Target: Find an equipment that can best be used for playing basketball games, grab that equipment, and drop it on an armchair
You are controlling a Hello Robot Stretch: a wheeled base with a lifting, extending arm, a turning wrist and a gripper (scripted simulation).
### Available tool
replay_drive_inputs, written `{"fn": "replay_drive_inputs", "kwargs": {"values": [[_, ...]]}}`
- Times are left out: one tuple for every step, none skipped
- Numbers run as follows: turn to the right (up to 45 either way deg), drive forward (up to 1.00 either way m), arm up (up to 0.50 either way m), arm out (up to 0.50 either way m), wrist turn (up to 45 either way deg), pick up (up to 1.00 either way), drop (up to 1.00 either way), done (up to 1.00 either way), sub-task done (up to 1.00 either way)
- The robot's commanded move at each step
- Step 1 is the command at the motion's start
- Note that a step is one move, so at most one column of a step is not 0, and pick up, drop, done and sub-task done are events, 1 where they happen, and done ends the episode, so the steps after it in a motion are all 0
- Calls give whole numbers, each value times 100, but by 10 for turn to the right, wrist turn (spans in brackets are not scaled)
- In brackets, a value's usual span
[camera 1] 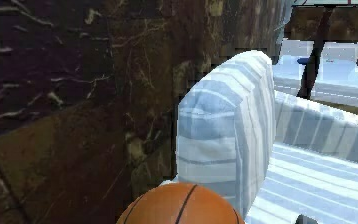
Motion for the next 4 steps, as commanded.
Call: {"fn": "replay_drive_inputs", "kwargs": {"values": [[-120, 0, 0, 0, 0, 0, 0, 0, 0], [450, 0, 0, 0, 0, 0, 0, 0, 0], [450, 0, 0, 0, 0, 0, 0, 0, 0], [30, 0, 0, 0, 0, 0, 0, 0, 0]]}}
